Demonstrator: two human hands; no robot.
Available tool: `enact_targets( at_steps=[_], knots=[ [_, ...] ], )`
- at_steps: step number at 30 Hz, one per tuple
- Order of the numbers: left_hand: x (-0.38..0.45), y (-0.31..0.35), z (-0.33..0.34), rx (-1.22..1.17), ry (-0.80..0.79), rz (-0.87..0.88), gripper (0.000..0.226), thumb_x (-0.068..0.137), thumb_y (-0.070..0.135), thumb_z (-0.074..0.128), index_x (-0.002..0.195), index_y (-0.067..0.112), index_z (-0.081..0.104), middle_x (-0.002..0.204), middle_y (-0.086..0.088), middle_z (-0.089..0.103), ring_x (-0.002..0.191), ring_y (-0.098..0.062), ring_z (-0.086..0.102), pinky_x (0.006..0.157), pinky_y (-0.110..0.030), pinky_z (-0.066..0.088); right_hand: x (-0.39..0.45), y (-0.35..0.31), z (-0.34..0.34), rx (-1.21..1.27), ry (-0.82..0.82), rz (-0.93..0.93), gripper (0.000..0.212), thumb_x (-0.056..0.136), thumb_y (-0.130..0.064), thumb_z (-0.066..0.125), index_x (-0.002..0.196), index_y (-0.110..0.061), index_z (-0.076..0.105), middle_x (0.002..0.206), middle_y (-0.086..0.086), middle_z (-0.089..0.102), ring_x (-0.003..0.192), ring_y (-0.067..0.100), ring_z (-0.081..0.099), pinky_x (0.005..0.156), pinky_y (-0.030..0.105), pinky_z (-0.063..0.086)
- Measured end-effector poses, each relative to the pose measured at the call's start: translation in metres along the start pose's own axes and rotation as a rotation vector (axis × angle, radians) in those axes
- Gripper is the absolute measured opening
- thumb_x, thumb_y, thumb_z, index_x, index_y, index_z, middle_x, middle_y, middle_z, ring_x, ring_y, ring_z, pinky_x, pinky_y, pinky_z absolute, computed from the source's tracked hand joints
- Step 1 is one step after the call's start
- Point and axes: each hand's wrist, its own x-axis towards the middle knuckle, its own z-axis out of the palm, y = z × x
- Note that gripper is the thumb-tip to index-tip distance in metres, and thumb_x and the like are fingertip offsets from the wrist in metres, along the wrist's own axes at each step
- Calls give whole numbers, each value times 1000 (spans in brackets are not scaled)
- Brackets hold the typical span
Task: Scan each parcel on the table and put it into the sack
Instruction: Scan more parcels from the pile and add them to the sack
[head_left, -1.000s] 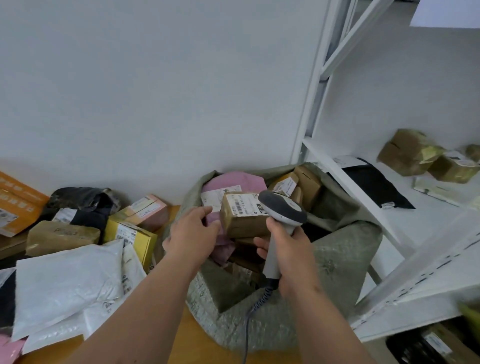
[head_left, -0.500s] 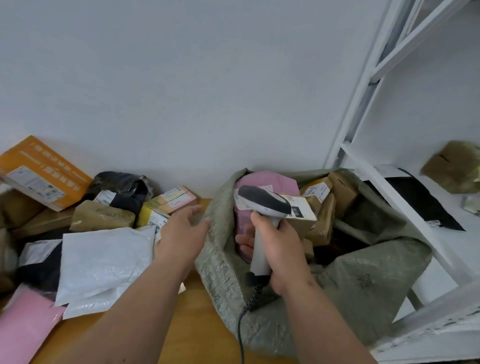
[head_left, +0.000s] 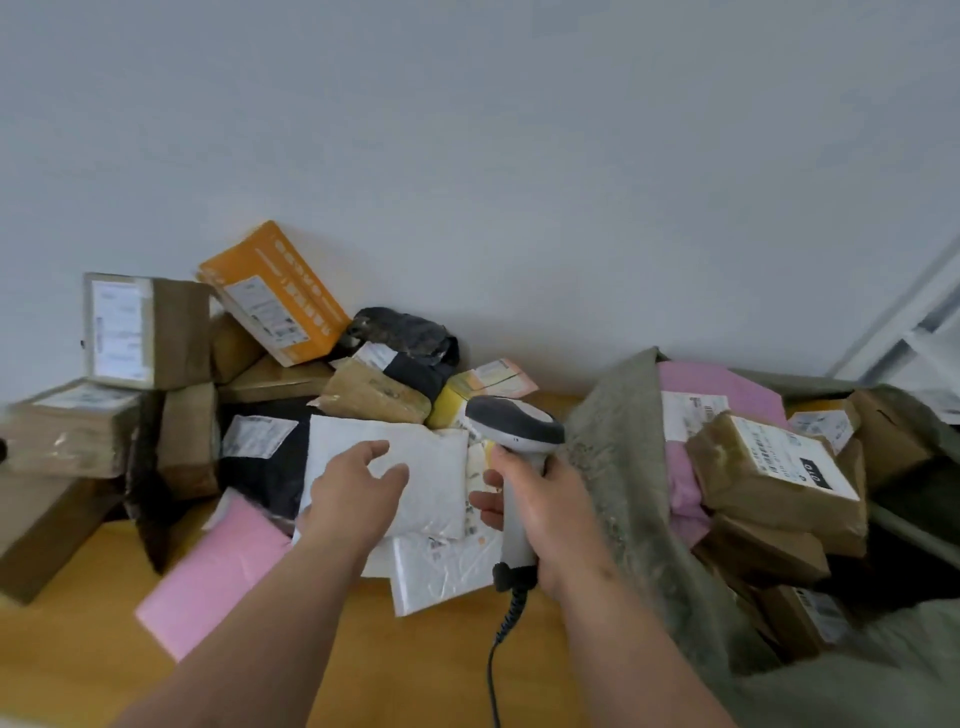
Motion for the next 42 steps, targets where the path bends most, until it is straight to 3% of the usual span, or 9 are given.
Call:
enact_targets(
  at_steps=[7,19,22,26,29,33,36,39,42],
  knots=[
    [55,-54,-34,31,-67,-114,50,92,37,62,140,32,46,147,-5,45,127,-32,47,102,-55,45,22,29,63,-105,50,36,25,92,-29,68,114,-20,61,103,0,71,76,12,75,69,27,61],
    [104,-84,-33,-34,-178,-306,76,91,18,63,154,24,21,148,-8,43,134,-36,42,112,-57,32,49,63,100,-92,153,144,16,91,-29,69,104,-23,62,100,0,72,78,13,75,73,30,61],
    [109,-87,-31,-7,-153,-273,58,90,23,65,143,20,43,117,-2,62,114,-31,58,101,-54,46,49,68,98,-59,187,163,12,91,-30,69,99,-25,62,97,0,73,79,14,75,76,32,62],
    [99,-74,-31,-127,-161,-179,6,95,19,62,94,22,67,86,0,69,85,-23,67,81,-46,59,45,70,95,-22,219,151,10,92,-30,69,98,-26,63,95,-2,73,78,13,75,68,26,60],
    [89,-63,-34,-190,-121,-83,18,95,18,62,85,32,67,83,2,69,76,-17,64,68,-39,57,42,63,88,20,261,118,13,91,-30,69,102,-24,63,95,0,73,75,11,74,63,23,57],
    [71,-45,-42,-274,-58,-10,23,96,19,62,88,40,66,89,13,66,86,-13,61,80,-41,56,36,47,72,122,299,84,22,92,-26,68,109,-13,65,94,9,75,74,15,74,63,24,57],
    [47,-29,-45,-299,-50,57,32,98,19,57,82,46,63,85,15,67,84,-12,62,76,-36,55,26,37,56,186,287,64,22,93,-25,66,108,-9,64,97,11,74,74,16,73,64,25,58],
    [20,-18,-40,-369,-34,81,32,98,16,51,87,39,71,92,10,71,93,-14,64,79,-34,52,14,33,35,206,258,62,22,93,-25,67,108,-9,66,96,10,74,70,15,73,64,27,59],
    [-7,-10,-30,-489,-12,34,28,97,20,50,89,29,75,96,1,72,97,-21,66,91,-44,55,-3,34,13,218,232,61,21,92,-23,68,108,-8,66,93,11,75,69,14,73,65,28,60]
  ],
)
